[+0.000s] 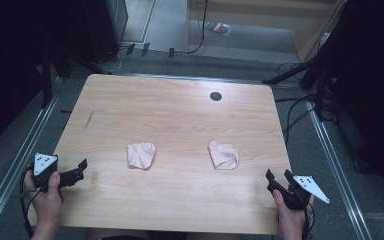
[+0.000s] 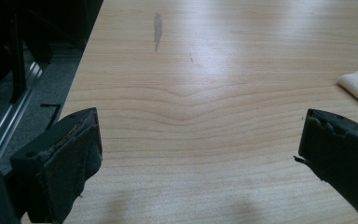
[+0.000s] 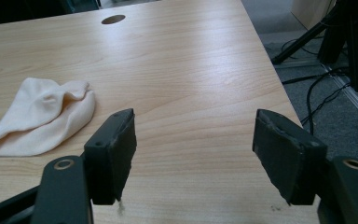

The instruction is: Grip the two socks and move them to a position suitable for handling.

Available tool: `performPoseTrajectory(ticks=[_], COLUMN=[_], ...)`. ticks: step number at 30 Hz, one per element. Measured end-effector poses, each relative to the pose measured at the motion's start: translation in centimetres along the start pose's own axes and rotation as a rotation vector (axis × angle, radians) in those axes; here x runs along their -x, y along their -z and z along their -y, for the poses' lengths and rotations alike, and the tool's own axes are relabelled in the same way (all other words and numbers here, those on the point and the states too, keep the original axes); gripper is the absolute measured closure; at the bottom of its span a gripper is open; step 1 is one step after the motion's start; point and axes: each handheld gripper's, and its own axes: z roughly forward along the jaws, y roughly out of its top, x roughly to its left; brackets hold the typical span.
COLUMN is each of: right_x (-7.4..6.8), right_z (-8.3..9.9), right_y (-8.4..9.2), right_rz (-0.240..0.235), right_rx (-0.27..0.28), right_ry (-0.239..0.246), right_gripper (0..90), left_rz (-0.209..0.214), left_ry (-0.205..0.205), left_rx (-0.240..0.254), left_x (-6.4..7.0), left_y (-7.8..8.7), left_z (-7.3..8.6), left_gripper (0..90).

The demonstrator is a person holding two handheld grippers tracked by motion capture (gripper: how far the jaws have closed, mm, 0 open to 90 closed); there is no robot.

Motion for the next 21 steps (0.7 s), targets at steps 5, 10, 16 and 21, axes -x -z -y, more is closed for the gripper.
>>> performPoseTrajectory(ticks=[5,10,16,21], right_x=[-0.1,-0.4,-1.2,-2.0], right_z=[-0.1,-0.2,-0.4,-0.5], right_y=[0.0,0.2,0.3,0.4], right_rz=[0.013,0.03,0.027,0.0], right_rx=[0.001,-0.005,0.002,-0.007], right_ry=[0.005,0.001,0.008,0.011], right_gripper=[34.0,39.7,47.2,51.7], left_rz=[0.002,0.008,0.004,0.0], left_ry=[0.003,0.007,0.005,0.001], left_rx=[-0.001,-0.001,-0.006,-0.01], left_x=[0.0,0.0,0.0,0.1], left_y=[0.0,0.0,0.0,-0.1], left_z=[0.0,0.0,0.0,0.0], left_gripper=[0.0,0.0,0.0,0.0])
